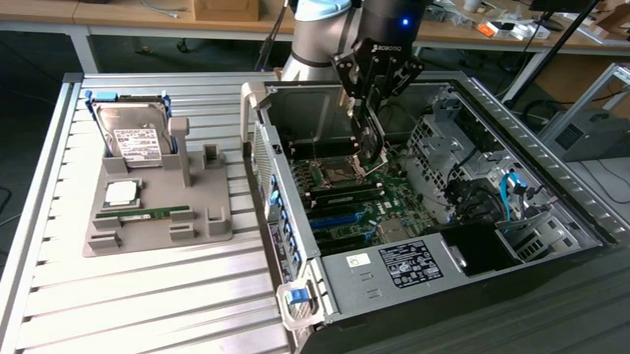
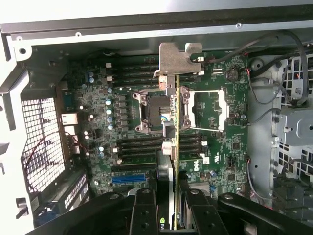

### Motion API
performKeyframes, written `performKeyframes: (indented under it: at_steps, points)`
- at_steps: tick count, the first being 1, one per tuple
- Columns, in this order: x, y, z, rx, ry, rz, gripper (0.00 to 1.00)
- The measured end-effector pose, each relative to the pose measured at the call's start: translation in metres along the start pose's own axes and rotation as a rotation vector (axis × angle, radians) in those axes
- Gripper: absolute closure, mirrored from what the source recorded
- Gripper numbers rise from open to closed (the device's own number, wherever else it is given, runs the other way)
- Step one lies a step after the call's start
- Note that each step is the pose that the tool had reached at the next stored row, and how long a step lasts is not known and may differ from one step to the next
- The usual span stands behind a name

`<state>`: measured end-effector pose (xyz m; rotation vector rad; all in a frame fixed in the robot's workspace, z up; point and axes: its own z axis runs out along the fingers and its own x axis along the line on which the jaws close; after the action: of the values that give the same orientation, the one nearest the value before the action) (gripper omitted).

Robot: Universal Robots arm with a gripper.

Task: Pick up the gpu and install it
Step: 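Pick up the gpu and move the gpu toward the slot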

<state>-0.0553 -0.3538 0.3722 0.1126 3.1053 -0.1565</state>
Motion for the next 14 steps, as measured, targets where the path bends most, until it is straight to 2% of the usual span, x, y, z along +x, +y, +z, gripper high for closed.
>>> performKeyframes:
  at_steps: [14]
  points:
    - [-0.0035,0.0001,0.0034,0.0002,0.0,0.0,0.73]
